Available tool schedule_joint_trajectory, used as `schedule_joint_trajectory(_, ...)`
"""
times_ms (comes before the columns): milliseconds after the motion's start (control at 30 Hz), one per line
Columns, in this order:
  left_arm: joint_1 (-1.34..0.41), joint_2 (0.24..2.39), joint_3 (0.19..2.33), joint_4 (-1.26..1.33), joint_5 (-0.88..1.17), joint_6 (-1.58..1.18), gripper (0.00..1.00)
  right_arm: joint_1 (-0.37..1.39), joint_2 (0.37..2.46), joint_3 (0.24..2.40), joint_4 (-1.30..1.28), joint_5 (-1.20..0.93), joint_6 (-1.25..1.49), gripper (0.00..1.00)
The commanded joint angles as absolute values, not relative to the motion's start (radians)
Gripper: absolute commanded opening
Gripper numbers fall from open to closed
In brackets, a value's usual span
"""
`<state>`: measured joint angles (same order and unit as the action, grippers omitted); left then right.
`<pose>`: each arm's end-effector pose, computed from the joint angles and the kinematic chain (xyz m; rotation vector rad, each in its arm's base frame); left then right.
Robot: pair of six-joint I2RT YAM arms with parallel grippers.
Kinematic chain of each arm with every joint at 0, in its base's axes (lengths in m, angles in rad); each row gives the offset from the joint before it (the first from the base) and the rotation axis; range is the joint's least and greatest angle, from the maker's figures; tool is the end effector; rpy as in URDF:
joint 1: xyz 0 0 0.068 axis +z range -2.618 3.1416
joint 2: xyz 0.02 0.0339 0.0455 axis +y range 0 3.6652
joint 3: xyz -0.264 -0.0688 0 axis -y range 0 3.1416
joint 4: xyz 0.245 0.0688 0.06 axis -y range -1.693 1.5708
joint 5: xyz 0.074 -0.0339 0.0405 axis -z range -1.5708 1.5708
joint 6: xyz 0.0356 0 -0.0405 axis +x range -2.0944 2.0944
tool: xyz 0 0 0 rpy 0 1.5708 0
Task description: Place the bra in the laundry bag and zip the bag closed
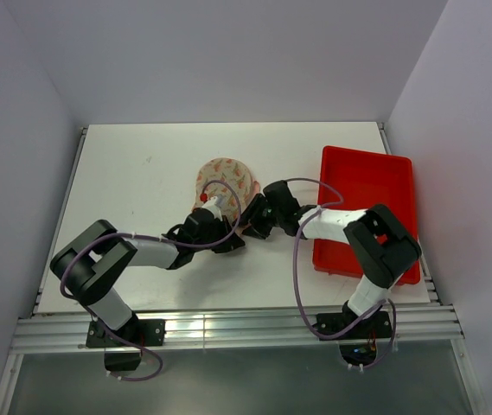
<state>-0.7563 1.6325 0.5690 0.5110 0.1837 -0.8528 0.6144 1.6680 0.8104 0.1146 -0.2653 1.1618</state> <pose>0.2141 -0.2110 0.1348 0.0073 2.3357 -1.0872 0.2652 0.1985 0.1569 0.5553 2.5408 1.1034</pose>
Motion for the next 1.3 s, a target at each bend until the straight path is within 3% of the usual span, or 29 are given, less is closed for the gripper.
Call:
schedule_joint_trajectory(0, -0.761, 1.628, 0.592, 0.551, 0.202, -0.828, 0.0, 0.626, 1.69, 0.799, 0.19, -0.272, 1.203, 0.55)
schedule_joint_trajectory(200, -0.761, 1.609, 0.558, 0.546, 0.192, -0.834, 0.0, 0.626, 1.721, 0.821, 0.183, -0.247, 1.195, 0.43)
schedule_joint_trajectory(300, -0.761, 1.588, 0.523, 0.546, 0.183, -0.842, 0.0, 0.624, 1.729, 0.831, 0.17, -0.233, 1.192, 0.32)
schedule_joint_trajectory(367, -0.761, 1.565, 0.488, 0.546, 0.17, -0.848, 0.0, 0.623, 1.735, 0.839, 0.166, -0.224, 1.189, 0.16)
schedule_joint_trajectory(467, -0.761, 1.53, 0.439, 0.545, 0.149, -0.859, 0.0, 0.617, 1.747, 0.854, 0.156, -0.222, 1.183, 0.01)
schedule_joint_trajectory(1033, -0.716, 1.341, 0.267, 0.436, -0.034, -0.923, 0.0, 0.512, 1.798, 1.051, -0.06, -0.297, 0.829, 0.0)
schedule_joint_trajectory(1267, -0.661, 1.232, 0.226, 0.356, -0.08, -0.931, 0.0, 0.457, 1.902, 1.26, -0.212, -0.31, 0.66, 0.0)
